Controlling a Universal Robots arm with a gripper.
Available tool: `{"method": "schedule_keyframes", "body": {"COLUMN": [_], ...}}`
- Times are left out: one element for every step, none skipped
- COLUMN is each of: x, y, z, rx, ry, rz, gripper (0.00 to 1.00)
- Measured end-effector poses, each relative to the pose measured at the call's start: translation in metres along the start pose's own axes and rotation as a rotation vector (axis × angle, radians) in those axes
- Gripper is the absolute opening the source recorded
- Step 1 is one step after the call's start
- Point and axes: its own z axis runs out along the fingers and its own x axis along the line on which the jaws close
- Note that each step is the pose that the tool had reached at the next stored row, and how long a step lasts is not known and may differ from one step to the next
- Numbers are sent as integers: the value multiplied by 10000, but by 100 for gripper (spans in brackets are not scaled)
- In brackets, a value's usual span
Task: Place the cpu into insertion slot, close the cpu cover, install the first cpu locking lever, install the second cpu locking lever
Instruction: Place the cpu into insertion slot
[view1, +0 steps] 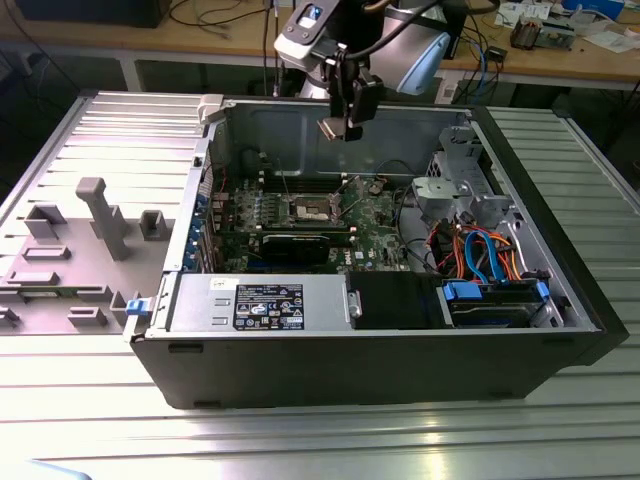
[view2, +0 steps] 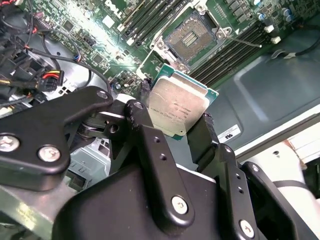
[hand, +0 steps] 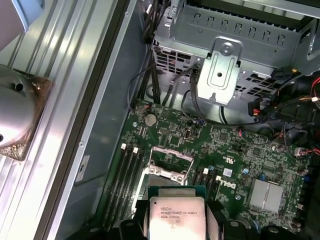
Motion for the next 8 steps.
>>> {"method": "schedule_keyframes", "body": {"x": [0, 0, 0, 0, 0, 0, 0, 0], "y": [0, 0, 0, 0, 0, 0, 0, 0], "z": [0, 0, 0, 0, 0, 0, 0, 0], "rx": [-1, -3, -5, -6, -9, -11, -11, -13], "ry": [-8, -13, -22, -28, -40, -47, -52, -59], "rz": [83, 153, 250, 316, 452, 531, 586, 663], "gripper": [55, 55, 55, 55, 55, 55, 55, 55]}}
